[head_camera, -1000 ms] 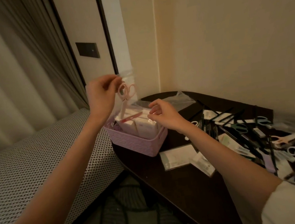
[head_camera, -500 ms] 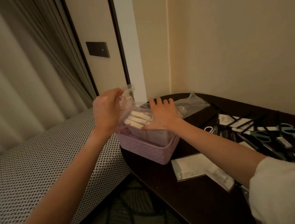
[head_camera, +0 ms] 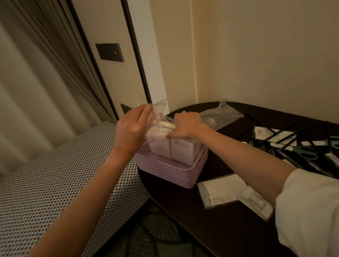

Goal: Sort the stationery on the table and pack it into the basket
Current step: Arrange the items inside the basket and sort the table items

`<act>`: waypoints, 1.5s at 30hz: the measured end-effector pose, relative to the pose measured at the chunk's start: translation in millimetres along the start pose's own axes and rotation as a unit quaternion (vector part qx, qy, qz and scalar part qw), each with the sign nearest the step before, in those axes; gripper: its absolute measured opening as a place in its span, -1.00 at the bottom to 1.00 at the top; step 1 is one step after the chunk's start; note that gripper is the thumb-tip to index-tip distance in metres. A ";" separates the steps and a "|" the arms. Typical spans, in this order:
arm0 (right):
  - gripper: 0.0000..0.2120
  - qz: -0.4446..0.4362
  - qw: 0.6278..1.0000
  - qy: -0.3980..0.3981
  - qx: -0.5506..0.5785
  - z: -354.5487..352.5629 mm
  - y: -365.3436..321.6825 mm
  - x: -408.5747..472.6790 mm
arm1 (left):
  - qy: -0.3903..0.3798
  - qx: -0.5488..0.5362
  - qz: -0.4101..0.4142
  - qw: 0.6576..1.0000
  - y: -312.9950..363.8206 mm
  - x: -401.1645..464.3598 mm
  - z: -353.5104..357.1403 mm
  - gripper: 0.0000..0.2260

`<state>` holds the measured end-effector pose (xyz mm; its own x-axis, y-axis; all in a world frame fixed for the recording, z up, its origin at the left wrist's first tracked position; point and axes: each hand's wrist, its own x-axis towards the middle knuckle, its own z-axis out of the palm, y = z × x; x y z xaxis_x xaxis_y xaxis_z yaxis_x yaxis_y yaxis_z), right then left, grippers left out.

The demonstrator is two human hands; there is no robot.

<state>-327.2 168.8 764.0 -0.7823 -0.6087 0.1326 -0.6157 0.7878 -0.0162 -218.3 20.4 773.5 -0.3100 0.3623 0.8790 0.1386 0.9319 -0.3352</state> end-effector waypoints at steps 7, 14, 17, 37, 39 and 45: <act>-0.44 -0.040 0.998 -0.038 0.013 -4.5 11.6 11.5 | -0.150 -0.108 0.109 0.977 22.2 -31.7 -12.1 -0.84; -0.44 -0.061 0.998 -0.031 -0.003 -3.4 14.3 13.9 | -0.382 -0.207 -0.094 0.896 14.3 -28.4 -1.1 -0.90; -0.44 -0.065 0.997 -0.029 -0.009 -3.2 14.5 13.4 | -0.465 -0.198 -0.124 0.854 20.1 -16.7 7.0 -0.87; -0.42 -0.078 0.996 -0.034 -0.012 -0.7 15.6 14.9 | -0.738 -0.248 -0.149 0.610 53.0 -11.1 27.7 -0.49; -0.42 -0.070 0.997 -0.039 -0.011 -0.8 14.1 13.5 | -0.718 -0.266 -0.162 0.622 53.4 -11.9 25.6 -0.50; -0.42 -0.057 0.996 -0.058 -0.027 -5.3 7.8 5.1 | -0.568 -0.219 -0.207 0.766 32.2 -24.8 7.2 -0.68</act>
<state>-335.5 172.3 769.8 -0.7148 -0.6992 0.0151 -0.6980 0.7146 0.0472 -212.9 41.5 738.5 -0.9966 0.0504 -0.0653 0.0320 0.9658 0.2572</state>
